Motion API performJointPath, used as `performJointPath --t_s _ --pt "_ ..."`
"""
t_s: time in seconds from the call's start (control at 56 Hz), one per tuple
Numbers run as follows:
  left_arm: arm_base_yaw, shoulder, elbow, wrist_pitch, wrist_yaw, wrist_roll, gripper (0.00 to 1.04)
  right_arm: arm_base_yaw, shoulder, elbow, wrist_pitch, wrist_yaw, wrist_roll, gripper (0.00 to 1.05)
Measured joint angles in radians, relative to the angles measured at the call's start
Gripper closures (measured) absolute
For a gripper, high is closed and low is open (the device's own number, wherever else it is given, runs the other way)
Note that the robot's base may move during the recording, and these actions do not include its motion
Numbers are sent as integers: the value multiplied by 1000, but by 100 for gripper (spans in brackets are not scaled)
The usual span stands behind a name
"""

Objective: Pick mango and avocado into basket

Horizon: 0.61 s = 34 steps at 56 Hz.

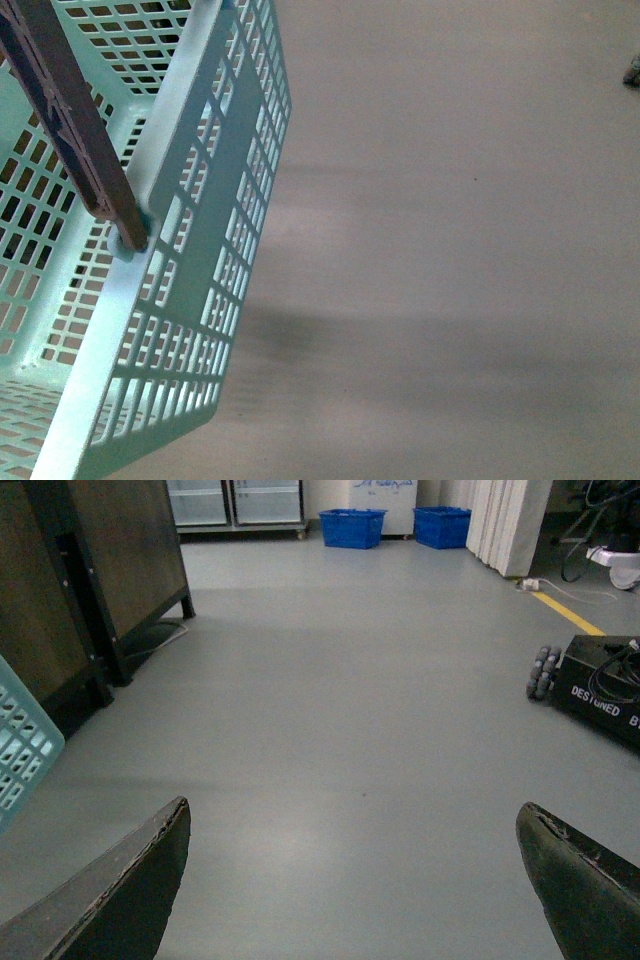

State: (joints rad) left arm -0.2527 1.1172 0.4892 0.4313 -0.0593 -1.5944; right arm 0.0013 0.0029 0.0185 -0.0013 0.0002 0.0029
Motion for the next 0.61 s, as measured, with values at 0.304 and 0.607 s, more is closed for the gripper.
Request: performJointPath --t_s 0.304,0.607 --pt "0 0 0 -4 -1 2 100 0 0 0 0 0 0 9" --pt "0 1 0 -5 -1 2 100 0 0 0 0 1 0 9"
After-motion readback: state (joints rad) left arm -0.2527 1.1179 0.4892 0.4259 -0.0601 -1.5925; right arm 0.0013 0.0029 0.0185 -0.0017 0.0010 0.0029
